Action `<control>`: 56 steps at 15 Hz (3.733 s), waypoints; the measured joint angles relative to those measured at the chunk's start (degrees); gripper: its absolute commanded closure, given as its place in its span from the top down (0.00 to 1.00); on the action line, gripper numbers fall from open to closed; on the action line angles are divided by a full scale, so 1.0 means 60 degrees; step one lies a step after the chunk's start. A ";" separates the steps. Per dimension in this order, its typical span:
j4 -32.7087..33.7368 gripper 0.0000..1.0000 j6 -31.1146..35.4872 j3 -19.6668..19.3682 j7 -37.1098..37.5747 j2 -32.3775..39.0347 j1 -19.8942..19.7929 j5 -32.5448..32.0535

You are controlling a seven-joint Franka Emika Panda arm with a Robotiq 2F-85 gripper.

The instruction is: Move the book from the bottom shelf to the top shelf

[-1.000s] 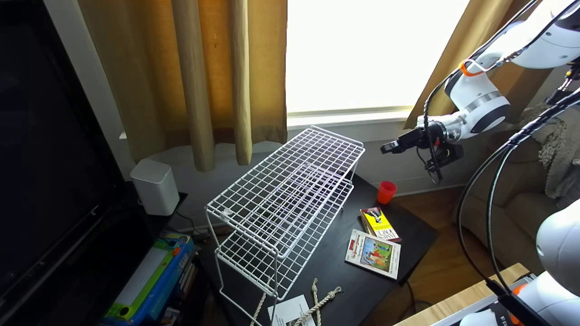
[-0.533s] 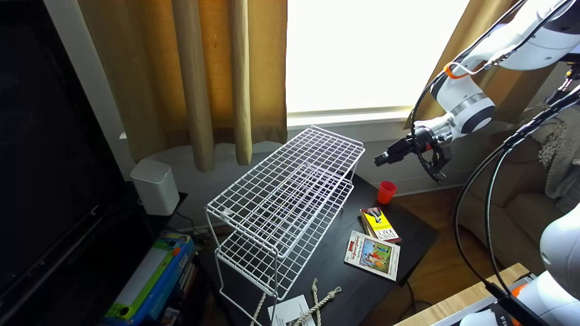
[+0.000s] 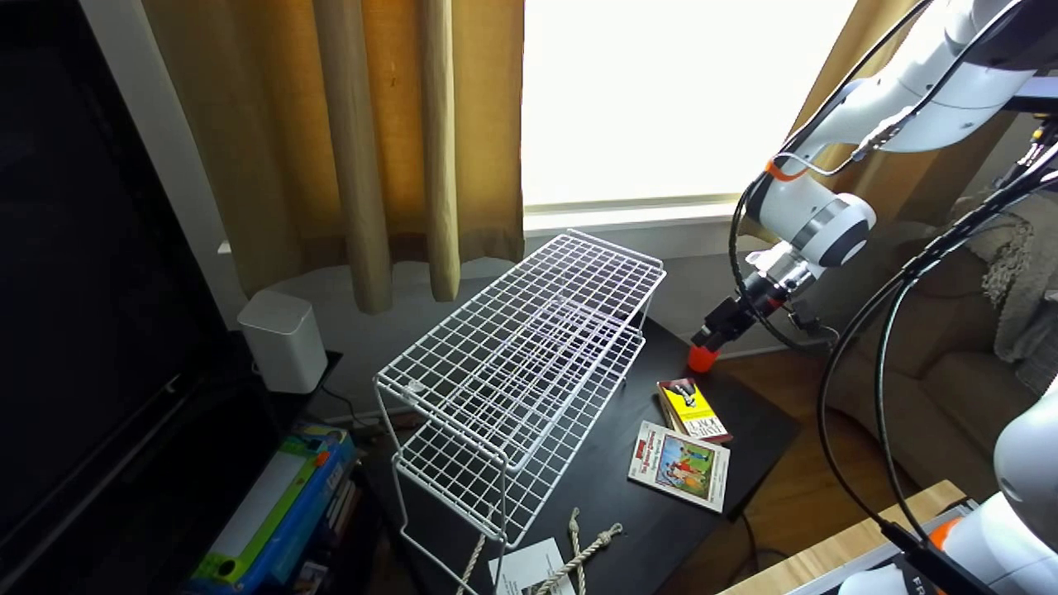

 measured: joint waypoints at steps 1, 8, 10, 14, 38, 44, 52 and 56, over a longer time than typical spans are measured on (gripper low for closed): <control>-0.0051 1.00 0.0526 0.0085 0.0200 0.0172 0.0101 -0.0225; 0.0032 1.00 0.3667 0.0717 0.2447 0.1876 0.0625 -0.2632; 0.0118 1.00 0.3786 0.0757 0.2582 0.2067 0.0632 -0.2759; 0.0303 1.00 0.3764 0.0888 0.3470 0.2336 0.0572 -0.4498; 0.2216 0.00 0.6438 0.2164 0.5290 0.5815 -0.0647 -0.9207; 0.2360 0.01 0.6069 0.2844 0.4854 0.5788 -0.1726 -0.9278; 0.1810 0.01 0.5070 0.3732 0.4093 0.4924 -0.2861 -0.9206; 0.1451 0.01 0.4009 0.3960 0.3805 0.4114 -0.3146 -0.8936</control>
